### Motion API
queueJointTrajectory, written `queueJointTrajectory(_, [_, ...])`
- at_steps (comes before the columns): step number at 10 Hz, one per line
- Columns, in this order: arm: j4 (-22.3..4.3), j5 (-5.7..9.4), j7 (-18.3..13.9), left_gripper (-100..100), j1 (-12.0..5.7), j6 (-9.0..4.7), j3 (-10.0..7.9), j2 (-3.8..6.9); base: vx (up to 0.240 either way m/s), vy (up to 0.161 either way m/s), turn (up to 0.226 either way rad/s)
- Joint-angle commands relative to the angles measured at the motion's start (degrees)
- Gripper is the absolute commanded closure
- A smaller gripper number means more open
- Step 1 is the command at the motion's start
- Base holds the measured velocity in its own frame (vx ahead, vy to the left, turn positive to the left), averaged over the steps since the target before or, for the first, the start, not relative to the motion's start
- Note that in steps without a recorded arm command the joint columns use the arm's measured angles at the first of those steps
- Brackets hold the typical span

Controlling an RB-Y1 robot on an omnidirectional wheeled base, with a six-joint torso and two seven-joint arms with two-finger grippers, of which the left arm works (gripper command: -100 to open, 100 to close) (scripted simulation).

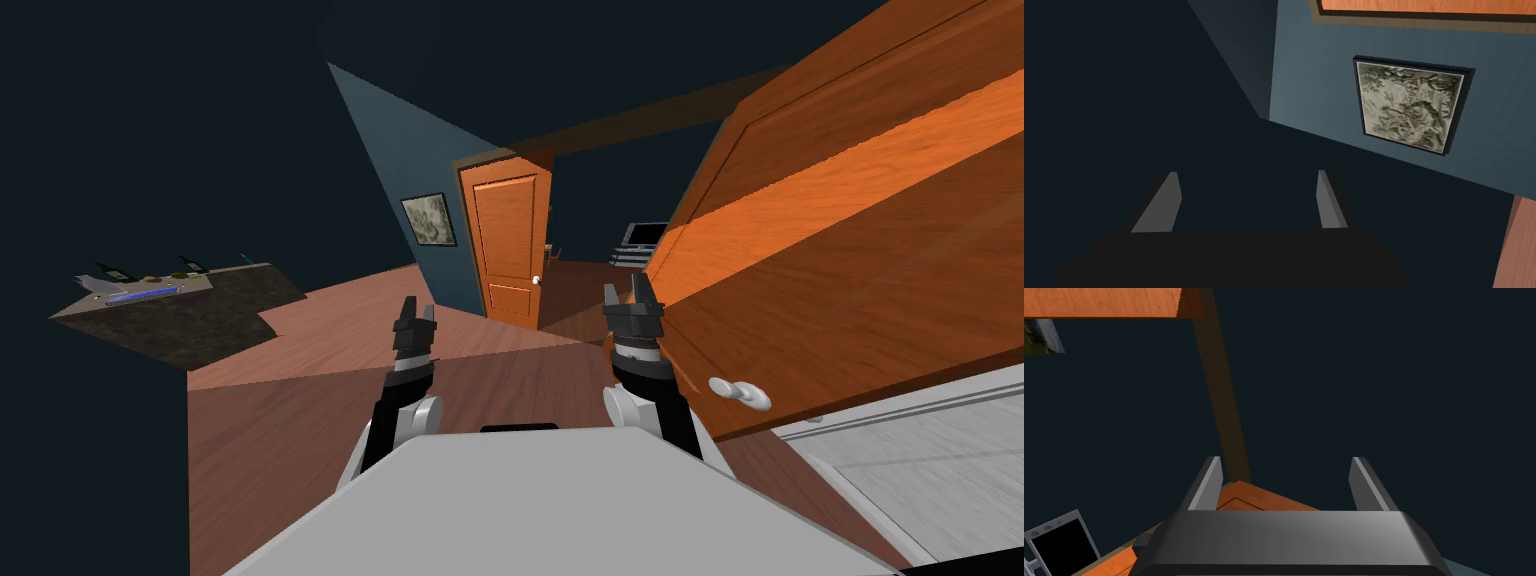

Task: Pull the door open

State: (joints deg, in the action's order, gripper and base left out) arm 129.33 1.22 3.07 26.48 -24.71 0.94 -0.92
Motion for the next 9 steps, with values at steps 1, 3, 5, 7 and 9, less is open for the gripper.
queueJointTrajectory(1, [-1.8,-0.4,1.2,-100,-0.5,-0.64,-0.02,0.72,0.055,-0.032,-0.022])
queueJointTrajectory(3, [-1.8,-0.4,1.2,-100,-0.5,-0.64,-0.02,0.72,0.063,-0.043,0.003])
queueJointTrajectory(5, [-4.4,-1.02,3.0,-100,-1.27,-1.6,-0.04,1.68,0.097,-0.049,-0.018])
queueJointTrajectory(7, [-7.4,-1.71,5.0,-100,-2.12,-2.68,-0.06,2.62,0.136,-0.056,-0.013])
queueJointTrajectory(9, [-9.9,-2.28,6.6,-100,-2.83,-3.58,-0.09,3.35,0.133,-0.077,-0.015])
